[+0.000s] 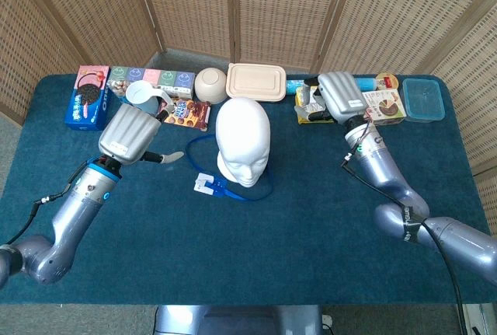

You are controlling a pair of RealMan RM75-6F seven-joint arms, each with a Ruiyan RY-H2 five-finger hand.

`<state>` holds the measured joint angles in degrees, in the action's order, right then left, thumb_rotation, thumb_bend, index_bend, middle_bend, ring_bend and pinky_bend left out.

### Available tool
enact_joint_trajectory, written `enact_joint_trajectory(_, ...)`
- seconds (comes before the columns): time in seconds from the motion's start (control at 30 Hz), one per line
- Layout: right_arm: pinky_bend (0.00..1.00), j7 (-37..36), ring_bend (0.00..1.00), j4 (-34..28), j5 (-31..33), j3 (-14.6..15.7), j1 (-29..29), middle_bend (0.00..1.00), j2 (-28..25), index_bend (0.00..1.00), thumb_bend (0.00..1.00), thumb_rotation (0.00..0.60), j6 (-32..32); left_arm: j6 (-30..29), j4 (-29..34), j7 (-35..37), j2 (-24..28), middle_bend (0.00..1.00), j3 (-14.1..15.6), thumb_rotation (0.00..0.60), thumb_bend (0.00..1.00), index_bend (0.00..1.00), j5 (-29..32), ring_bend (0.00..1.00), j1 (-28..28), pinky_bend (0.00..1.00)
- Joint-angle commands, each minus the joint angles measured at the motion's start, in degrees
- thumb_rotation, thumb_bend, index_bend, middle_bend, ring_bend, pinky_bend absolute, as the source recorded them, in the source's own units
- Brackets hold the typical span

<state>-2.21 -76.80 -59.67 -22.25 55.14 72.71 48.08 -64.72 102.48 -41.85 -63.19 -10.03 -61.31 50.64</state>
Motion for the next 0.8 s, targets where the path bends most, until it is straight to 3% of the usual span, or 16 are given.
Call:
enact_joint_trajectory(0.03, 1.00, 0.53, 1.00, -1.70, -0.13, -0.05, -0.96, 1.00, -0.75, 0.62, 0.33, 0.473, 1.65, -1.98, 1.06, 1.65, 0.81, 0.73, 0.53, 0.079, 0.01, 0.22, -1.49, 0.81, -1.96, 1.00)
enact_joint_trajectory(0.47, 1.00, 2.27, 1.00, -9.29, -0.50, 0.40, -5.99, 1.00, -4.37, 0.62, 0.33, 0.471, 8.29, -9.13, 6.26, 6.94, 5.04, 0.73, 2.60, 0.084, 0.01, 0.22, -4.84, 0.81, -10.47, 1.00)
enact_joint_trajectory(0.8, 1.00, 3.05, 1.00, -15.34, -2.00, 1.59, -11.80, 1.00, -8.56, 0.62, 0.33, 0.471, 14.27, -14.56, 7.79, 11.78, 8.07, 0.73, 6.42, 0.085, 0.01, 0.22, -10.44, 0.78, -18.62, 0.99)
